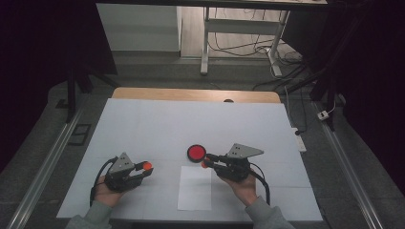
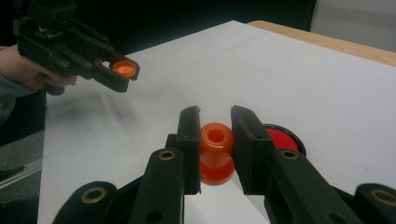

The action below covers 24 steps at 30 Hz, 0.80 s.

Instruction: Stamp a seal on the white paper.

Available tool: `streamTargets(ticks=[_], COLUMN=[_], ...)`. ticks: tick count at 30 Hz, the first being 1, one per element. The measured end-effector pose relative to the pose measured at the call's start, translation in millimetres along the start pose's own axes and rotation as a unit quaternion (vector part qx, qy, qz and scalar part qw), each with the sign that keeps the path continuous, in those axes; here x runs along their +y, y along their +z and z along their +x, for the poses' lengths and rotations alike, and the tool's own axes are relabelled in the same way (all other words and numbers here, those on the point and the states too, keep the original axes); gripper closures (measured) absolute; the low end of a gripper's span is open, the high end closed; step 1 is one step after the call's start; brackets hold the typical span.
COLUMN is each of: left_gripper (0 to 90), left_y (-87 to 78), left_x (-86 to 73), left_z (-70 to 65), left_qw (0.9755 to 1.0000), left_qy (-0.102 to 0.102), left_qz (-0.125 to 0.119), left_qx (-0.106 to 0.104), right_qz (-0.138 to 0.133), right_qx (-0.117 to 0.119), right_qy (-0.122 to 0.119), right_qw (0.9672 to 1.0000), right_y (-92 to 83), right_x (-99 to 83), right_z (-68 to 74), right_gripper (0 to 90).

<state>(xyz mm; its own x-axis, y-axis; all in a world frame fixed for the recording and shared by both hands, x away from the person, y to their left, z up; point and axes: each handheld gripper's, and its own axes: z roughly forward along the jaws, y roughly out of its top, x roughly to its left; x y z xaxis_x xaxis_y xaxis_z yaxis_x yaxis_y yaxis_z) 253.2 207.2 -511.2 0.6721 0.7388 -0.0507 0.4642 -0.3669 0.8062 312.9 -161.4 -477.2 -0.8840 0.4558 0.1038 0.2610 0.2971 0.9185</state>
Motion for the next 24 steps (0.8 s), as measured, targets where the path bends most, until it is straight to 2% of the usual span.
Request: streamTargets(ticks=[12, 15, 24], left_gripper=[64.5, 64.5, 64.5], left_y=[0.6, 0.9, 1.0], left_x=[-0.1, -0.1, -0.3], left_z=[0.0, 0.1, 0.2], left_qw=[1.0000, 1.0000, 1.0000], left_qy=[0.002, 0.002, 0.001], left_qz=[0.002, 0.003, 0.004], left_qx=[-0.001, -0.002, -0.002], right_qz=[0.016, 0.014, 0.028], right_qx=[0.010, 0.019, 0.024], right_qy=[-0.007, -0.001, -0.004], right_qw=[0.9998, 0.9997, 0.9993], right_y=[5.7, 6.8, 12.0], right_x=[-6.5, -7.1, -12.7], right_z=[6.9, 8.9, 12.5], right_gripper=[72.7, 72.7, 72.7])
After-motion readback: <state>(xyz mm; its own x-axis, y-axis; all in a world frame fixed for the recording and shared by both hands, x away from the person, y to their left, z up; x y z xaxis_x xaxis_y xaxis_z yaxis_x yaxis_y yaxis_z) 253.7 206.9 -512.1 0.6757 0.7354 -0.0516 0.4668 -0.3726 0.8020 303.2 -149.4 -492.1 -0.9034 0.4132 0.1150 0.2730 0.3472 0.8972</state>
